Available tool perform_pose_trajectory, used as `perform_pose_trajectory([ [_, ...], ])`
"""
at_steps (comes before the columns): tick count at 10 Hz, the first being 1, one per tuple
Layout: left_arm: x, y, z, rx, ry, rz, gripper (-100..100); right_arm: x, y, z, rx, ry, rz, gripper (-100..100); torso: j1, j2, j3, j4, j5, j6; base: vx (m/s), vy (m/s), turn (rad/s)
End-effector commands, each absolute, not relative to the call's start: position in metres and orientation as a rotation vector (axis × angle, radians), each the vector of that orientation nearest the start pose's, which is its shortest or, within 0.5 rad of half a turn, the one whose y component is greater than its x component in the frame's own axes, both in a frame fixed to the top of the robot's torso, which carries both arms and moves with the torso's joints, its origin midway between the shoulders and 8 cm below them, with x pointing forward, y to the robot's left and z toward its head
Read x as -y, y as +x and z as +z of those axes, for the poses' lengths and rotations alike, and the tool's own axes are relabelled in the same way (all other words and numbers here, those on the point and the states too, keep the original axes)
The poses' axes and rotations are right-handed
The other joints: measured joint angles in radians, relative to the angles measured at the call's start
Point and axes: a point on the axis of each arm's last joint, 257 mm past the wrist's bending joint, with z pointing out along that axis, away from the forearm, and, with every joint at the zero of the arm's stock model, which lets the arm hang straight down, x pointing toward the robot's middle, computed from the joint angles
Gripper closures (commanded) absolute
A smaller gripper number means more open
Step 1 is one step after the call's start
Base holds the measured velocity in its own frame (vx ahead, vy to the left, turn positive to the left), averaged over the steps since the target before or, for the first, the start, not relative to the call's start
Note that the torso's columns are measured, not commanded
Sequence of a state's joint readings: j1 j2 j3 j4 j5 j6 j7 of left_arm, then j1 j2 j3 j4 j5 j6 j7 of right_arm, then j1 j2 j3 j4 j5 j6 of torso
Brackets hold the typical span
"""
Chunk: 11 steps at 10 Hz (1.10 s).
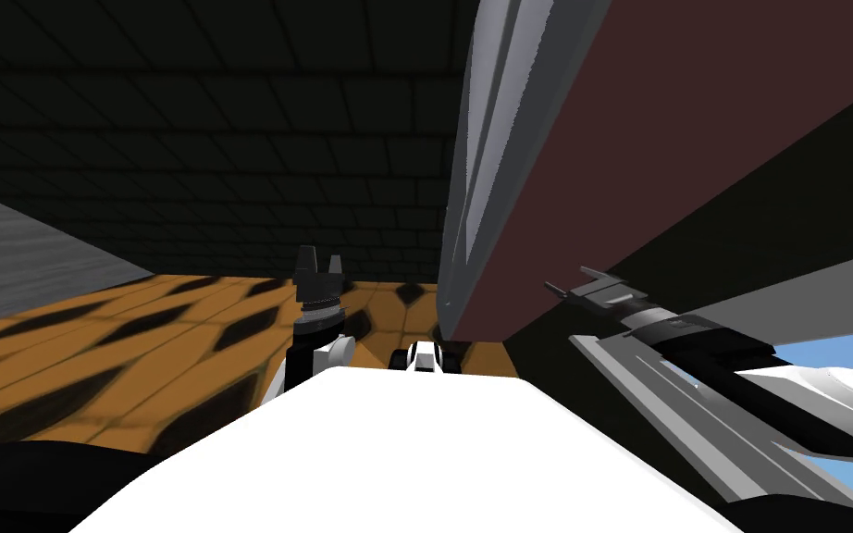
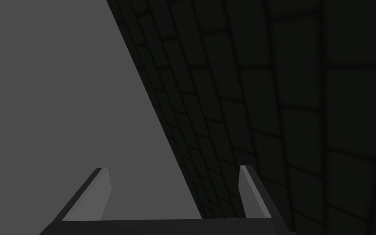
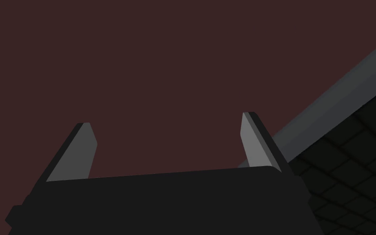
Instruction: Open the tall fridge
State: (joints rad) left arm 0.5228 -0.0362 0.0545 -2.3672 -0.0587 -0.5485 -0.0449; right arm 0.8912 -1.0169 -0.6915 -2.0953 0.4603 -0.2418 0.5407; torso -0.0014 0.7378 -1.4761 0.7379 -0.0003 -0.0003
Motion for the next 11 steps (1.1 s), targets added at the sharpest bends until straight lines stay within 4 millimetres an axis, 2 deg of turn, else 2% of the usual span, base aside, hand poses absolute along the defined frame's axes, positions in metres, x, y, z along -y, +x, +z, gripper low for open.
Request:
perform_pose_trajectory([
  [1, -0.288, 0.313, 0.064, -0.550, -0.529, -1.180, 0, 0.492, 0.368, -0.002, -1.496, -0.716, -0.537, -100, 0.001, 0.000, 0.000, 0.000, 0.000, 0.001, 0.060, 0.102, -0.065],
  [2, -0.288, 0.313, 0.064, -0.550, -0.529, -1.180, 0, 0.502, 0.371, 0.010, -1.486, -0.755, -0.605, -100, 0.000, 0.000, 0.000, 0.000, 0.000, 0.000, 0.082, 0.114, -0.091],
  [3, -0.288, 0.313, 0.064, -0.550, -0.529, -1.180, 0, 0.498, 0.375, 0.013, -1.480, -0.777, -0.603, -100, 0.002, -0.001, -0.001, 0.000, 0.000, 0.000, 0.043, 0.109, -0.063],
  [4, -0.288, 0.313, 0.064, -0.549, -0.529, -1.180, 0, 0.505, 0.379, 0.028, -1.462, -0.820, -0.666, -100, 0.002, 0.001, 0.001, 0.000, 0.000, 0.000, 0.036, 0.133, -0.084],
  [5, -0.288, 0.313, 0.064, -0.549, -0.529, -1.180, 0, 0.501, 0.382, 0.028, -1.459, -0.835, -0.663, -100, 0.003, 0.002, 0.001, 0.001, 0.001, 0.001, 0.039, 0.102, -0.052],
  [6, -0.288, 0.313, 0.064, -0.549, -0.529, -1.181, 0, 0.506, 0.387, 0.042, -1.441, -0.875, -0.717, -100, 0.001, 0.001, 0.001, 0.000, 0.000, 0.000, 0.063, 0.108, -0.082],
  [7, -0.288, 0.313, 0.064, -0.550, -0.529, -1.180, 0, 0.503, 0.390, 0.044, -1.434, -0.889, -0.716, -100, 0.001, -0.001, 0.000, 0.000, 0.000, 0.001, 0.045, 0.100, -0.047],
  [8, -0.288, 0.313, 0.064, -0.549, -0.529, -1.180, 0, 0.506, 0.395, 0.059, -1.410, -0.925, -0.768, -100, 0.001, 0.000, 0.000, 0.000, 0.000, 0.000, 0.014, 0.125, -0.070],
  [9, -0.288, 0.313, 0.064, -0.549, -0.529, -1.181, 0, 0.502, 0.398, 0.060, -1.405, -0.940, -0.764, -100, 0.002, 0.001, 0.001, 0.000, 0.000, 0.000, 0.012, 0.100, -0.045],
  [11, -0.288, 0.313, 0.064, -0.549, -0.529, -1.180, 0, 0.502, 0.410, 0.084, -1.362, -1.008, -0.840, -100, 0.001, 0.001, 0.000, 0.000, 0.000, 0.000, 0.032, 0.122, -0.085],
])
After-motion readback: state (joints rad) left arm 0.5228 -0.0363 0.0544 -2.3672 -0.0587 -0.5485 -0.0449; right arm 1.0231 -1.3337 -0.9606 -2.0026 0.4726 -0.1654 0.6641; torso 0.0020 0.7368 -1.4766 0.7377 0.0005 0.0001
